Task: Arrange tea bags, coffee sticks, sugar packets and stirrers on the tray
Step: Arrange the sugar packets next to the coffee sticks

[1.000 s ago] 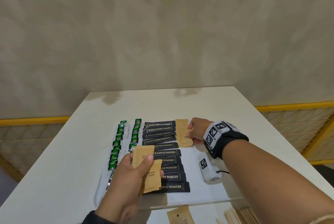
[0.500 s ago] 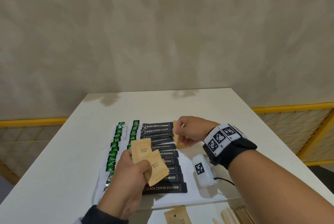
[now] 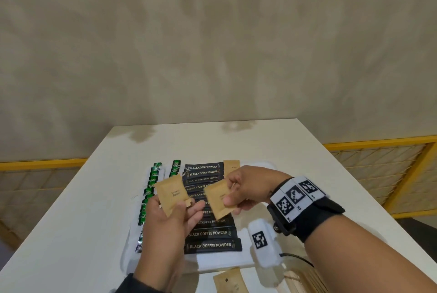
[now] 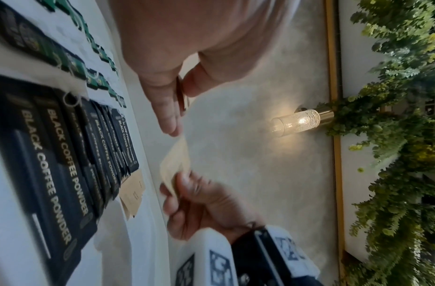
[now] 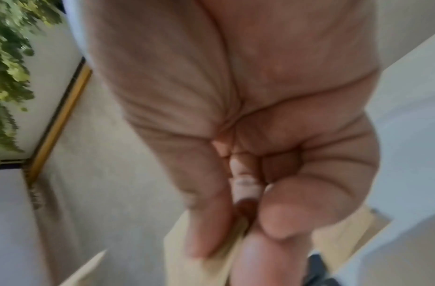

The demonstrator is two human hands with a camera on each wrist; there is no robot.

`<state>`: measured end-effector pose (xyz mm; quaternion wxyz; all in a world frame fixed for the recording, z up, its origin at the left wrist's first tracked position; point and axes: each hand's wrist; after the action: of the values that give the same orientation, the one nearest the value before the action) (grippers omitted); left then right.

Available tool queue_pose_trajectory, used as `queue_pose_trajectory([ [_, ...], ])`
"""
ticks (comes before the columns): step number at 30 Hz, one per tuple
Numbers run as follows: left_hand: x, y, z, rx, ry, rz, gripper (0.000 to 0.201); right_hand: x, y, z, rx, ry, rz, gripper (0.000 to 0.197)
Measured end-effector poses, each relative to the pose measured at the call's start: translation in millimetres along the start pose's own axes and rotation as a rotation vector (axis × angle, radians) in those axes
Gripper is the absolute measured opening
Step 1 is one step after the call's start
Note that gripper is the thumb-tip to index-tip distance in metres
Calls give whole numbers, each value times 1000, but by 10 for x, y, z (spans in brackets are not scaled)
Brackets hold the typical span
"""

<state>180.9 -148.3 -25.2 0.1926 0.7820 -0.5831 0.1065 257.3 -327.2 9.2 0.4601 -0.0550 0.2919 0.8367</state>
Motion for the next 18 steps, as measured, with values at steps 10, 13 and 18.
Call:
queue_pose_trajectory([
  [10,-109,26,-105,-42,-34,27,17,-282,-237,-324,506,-243,-403,17],
  [13,-96,47,-111,-55,-37,48,14,-240,-279,-296,494,-237,-390,15],
  [18,-118,35,-82,-64,-61,52,14,-184,-317,-209,460,271,-334,21],
])
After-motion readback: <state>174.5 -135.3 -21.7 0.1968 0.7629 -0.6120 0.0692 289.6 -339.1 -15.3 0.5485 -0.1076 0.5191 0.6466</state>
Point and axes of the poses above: each hand's wrist, its own y-axis away from the middle knuckle, its own x-axis out of the palm, z = x × y, and after that the axes turned 3 degrees about -x, right-handed
